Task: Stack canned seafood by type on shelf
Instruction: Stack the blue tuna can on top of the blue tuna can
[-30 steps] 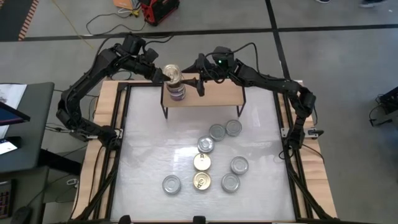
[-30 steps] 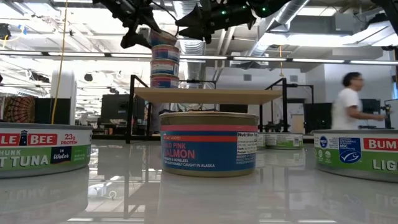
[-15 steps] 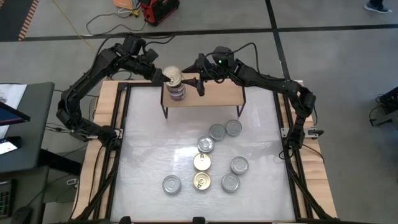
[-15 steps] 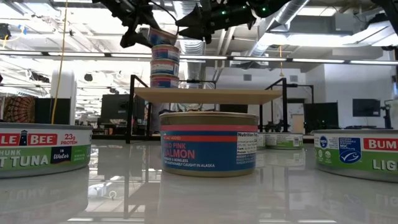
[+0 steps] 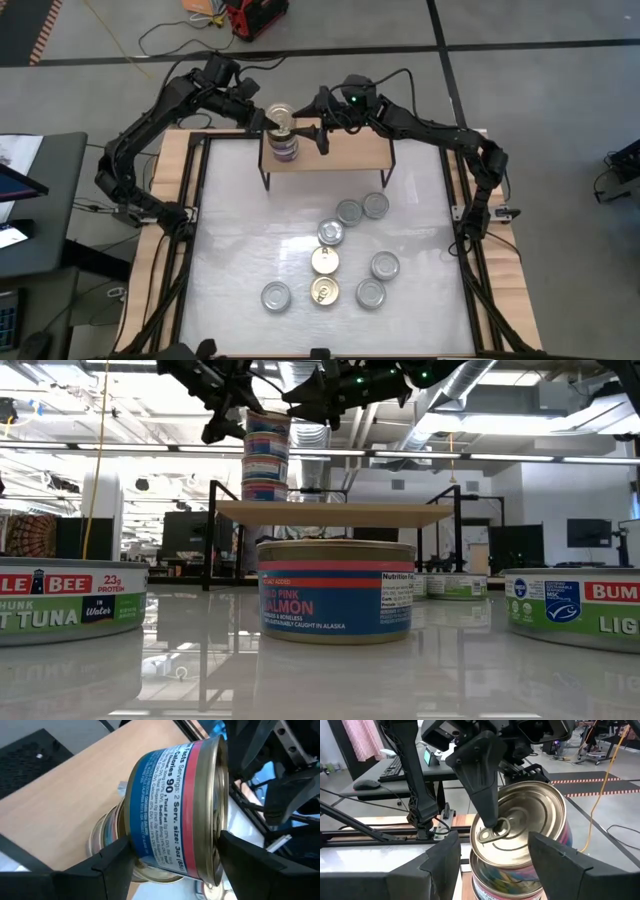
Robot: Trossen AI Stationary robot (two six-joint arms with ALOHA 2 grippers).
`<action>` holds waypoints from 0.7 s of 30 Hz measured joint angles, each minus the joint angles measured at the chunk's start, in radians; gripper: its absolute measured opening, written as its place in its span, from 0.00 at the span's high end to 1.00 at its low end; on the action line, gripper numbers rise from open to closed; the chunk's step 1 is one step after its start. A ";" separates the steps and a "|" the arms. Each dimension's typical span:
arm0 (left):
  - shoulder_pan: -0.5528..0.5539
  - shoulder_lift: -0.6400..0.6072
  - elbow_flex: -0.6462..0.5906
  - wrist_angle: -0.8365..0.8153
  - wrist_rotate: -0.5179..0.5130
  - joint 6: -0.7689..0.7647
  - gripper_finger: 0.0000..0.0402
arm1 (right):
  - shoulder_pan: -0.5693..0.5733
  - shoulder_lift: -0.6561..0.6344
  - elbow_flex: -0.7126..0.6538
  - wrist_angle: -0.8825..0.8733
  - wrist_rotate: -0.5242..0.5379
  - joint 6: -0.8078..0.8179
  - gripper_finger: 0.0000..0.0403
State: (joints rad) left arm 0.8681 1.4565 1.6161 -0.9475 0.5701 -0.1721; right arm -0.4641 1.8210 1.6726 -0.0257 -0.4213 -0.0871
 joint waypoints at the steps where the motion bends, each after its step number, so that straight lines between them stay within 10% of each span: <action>1: 0.006 -0.003 0.000 -0.003 0.001 -0.001 0.34 | 0.000 0.000 0.000 0.000 0.000 0.000 0.34; 21: 0.018 -0.009 -0.001 -0.017 0.127 -0.057 0.34 | -0.016 0.003 0.059 -0.054 0.029 -0.158 0.34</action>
State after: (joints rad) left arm 0.8864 1.4475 1.6151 -0.9644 0.6967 -0.2291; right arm -0.4800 1.8244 1.7312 -0.0795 -0.3923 -0.2451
